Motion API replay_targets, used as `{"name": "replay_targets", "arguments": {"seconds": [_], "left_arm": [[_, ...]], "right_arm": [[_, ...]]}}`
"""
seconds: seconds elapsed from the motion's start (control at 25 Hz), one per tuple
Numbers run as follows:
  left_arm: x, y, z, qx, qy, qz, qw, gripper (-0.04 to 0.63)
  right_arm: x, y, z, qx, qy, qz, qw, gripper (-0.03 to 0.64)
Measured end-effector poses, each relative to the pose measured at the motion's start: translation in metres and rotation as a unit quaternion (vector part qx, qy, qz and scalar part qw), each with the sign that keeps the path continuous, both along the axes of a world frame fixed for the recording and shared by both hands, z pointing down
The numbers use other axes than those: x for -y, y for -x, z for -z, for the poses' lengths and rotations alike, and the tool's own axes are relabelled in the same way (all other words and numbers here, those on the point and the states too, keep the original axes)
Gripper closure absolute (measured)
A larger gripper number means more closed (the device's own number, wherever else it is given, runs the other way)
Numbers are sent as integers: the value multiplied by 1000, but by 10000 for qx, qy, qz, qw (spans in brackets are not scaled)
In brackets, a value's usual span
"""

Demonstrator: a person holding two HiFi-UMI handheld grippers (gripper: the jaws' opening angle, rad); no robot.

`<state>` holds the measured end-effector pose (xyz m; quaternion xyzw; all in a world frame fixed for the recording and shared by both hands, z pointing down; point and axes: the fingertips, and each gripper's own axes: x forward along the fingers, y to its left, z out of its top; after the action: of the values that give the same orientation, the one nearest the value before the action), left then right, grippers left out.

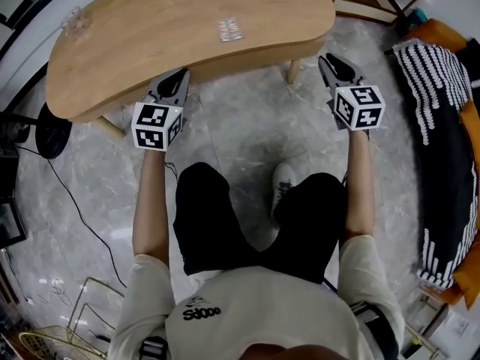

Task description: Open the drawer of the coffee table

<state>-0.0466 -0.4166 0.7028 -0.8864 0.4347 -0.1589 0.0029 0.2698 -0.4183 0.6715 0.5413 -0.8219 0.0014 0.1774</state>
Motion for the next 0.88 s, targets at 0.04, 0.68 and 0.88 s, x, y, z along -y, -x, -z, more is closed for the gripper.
{"name": "replay_targets", "arguments": {"seconds": [0.04,0.68,0.88], "left_arm": [[0,3,-9,-39,95,37,9999,578],[25,-2,-71,-327,419,496,9974,401],[32,0,-82,-381,484,419,9972,397]], "right_arm": [[2,3,-3,19,35,58,10000,554],[48,-20,-77,-209,588,185,9979,336],[71,-27,-89,-60,558,161,9983,320]]}}
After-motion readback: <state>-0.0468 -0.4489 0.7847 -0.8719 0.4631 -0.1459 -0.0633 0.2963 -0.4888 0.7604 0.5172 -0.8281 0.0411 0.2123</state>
